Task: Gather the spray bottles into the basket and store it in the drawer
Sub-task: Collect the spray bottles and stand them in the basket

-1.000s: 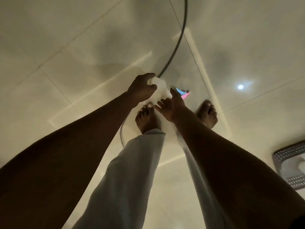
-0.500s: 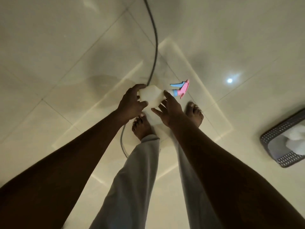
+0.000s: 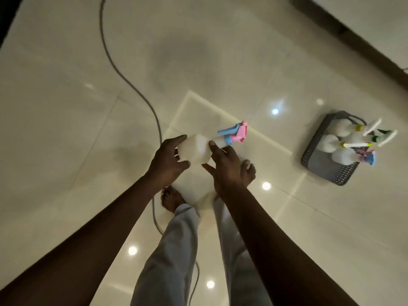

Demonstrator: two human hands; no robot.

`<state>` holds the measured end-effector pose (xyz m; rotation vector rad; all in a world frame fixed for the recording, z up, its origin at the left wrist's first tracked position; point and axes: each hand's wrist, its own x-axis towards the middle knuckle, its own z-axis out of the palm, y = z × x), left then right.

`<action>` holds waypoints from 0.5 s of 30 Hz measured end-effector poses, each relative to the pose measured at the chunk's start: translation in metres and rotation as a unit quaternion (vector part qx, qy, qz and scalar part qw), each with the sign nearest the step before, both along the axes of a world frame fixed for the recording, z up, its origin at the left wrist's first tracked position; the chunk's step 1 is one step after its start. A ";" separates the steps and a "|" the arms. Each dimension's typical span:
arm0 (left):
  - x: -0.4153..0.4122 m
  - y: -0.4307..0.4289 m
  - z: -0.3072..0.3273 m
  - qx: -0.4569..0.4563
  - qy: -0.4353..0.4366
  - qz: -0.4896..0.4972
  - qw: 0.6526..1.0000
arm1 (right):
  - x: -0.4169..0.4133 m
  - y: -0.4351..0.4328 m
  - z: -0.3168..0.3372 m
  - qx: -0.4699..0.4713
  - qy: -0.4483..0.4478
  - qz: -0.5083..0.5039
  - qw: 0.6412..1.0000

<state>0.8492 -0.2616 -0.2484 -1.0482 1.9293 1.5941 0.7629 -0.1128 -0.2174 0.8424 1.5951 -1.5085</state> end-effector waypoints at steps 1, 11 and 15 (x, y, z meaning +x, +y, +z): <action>-0.012 0.010 0.006 -0.001 0.006 -0.007 1.000 | -0.006 0.011 0.002 -0.006 0.007 -0.016 1.000; -0.131 0.148 0.019 -0.005 0.033 -0.115 0.993 | -0.073 0.156 0.012 0.065 0.115 -0.114 0.985; -0.172 0.213 0.016 0.009 0.034 -0.172 0.985 | -0.096 0.221 0.016 0.101 0.140 -0.144 0.974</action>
